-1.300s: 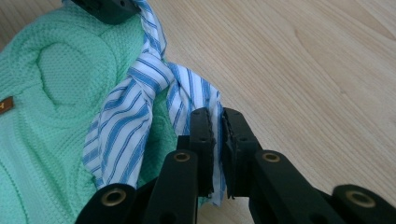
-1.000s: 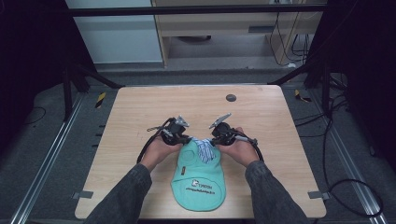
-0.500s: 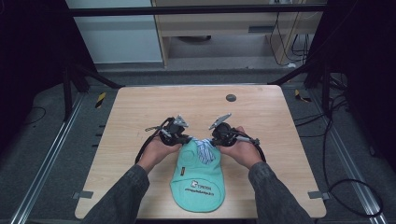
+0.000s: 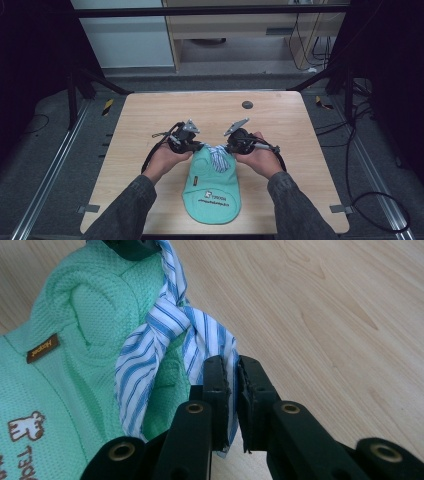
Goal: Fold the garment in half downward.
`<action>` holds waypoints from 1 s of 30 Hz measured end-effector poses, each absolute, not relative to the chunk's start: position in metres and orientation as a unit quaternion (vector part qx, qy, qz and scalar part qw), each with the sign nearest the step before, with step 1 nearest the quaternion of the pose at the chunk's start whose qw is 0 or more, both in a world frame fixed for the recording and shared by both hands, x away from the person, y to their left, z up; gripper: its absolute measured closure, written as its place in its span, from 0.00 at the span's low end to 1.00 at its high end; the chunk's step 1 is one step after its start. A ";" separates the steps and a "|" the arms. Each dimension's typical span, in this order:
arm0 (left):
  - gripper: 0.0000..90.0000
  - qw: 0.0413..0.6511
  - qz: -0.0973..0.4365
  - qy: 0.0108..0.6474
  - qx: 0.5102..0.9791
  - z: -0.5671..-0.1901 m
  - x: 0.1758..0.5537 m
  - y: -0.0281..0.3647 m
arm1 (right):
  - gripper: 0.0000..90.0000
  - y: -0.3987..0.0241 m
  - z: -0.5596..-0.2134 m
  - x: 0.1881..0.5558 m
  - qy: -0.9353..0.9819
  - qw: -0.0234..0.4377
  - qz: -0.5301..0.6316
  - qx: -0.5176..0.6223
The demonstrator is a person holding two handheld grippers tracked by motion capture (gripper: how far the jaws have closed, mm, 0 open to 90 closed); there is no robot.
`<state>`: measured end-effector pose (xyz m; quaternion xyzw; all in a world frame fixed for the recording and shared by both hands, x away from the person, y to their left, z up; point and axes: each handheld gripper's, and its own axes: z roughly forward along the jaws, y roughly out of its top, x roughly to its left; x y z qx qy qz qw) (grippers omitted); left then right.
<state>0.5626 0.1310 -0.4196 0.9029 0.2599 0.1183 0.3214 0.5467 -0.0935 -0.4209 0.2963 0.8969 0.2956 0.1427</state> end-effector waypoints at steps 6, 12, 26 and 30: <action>0.94 0.321 0.128 0.251 0.904 -0.408 0.566 0.130 | 0.93 -0.094 -0.410 0.549 0.897 0.150 0.294 0.294; 0.94 0.321 0.137 0.243 0.905 -0.396 0.566 0.129 | 0.93 -0.094 -0.396 0.548 0.899 0.161 0.294 0.284; 0.94 0.329 0.145 0.232 0.904 -0.381 0.566 0.123 | 0.93 -0.101 -0.376 0.549 0.900 0.179 0.289 0.274; 0.94 0.331 0.147 0.232 0.903 -0.379 0.566 0.122 | 0.93 -0.102 -0.373 0.549 0.901 0.182 0.287 0.270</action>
